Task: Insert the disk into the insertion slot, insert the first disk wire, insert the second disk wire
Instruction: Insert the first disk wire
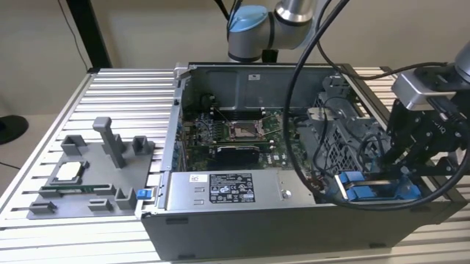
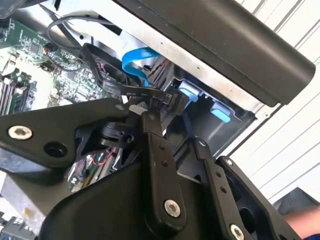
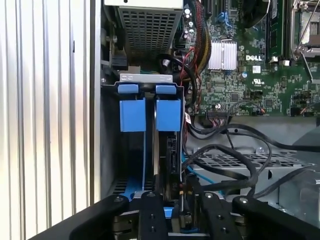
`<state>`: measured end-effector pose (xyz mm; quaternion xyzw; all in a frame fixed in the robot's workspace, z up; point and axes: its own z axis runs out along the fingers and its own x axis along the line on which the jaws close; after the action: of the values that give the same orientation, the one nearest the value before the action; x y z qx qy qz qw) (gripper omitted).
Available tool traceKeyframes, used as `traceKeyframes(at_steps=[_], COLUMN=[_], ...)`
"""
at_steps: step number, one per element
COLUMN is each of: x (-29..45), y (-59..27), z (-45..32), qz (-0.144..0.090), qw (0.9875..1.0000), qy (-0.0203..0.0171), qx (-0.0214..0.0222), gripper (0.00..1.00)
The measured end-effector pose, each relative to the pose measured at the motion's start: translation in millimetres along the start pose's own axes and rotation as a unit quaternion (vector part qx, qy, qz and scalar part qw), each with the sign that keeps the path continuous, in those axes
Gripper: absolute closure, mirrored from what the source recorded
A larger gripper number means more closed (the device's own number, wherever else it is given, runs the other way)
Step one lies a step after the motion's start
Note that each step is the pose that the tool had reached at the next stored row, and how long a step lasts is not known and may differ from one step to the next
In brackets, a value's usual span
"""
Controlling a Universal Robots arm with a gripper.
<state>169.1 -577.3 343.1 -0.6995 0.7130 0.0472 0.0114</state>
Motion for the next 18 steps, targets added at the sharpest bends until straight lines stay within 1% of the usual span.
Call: traceKeyframes(at_steps=[10,14,18], x=[-2.0,-2.4,-2.4], y=[1.4,1.8,1.8], z=[-23.5,-29.2,-29.7], qz=[0.0,0.0,0.0], qw=[1.0,1.0,1.0], qy=[0.0001,0.0,-0.0001], qx=[-0.0007,-0.0007,-0.0007], gripper=[0.0,0.0,0.0])
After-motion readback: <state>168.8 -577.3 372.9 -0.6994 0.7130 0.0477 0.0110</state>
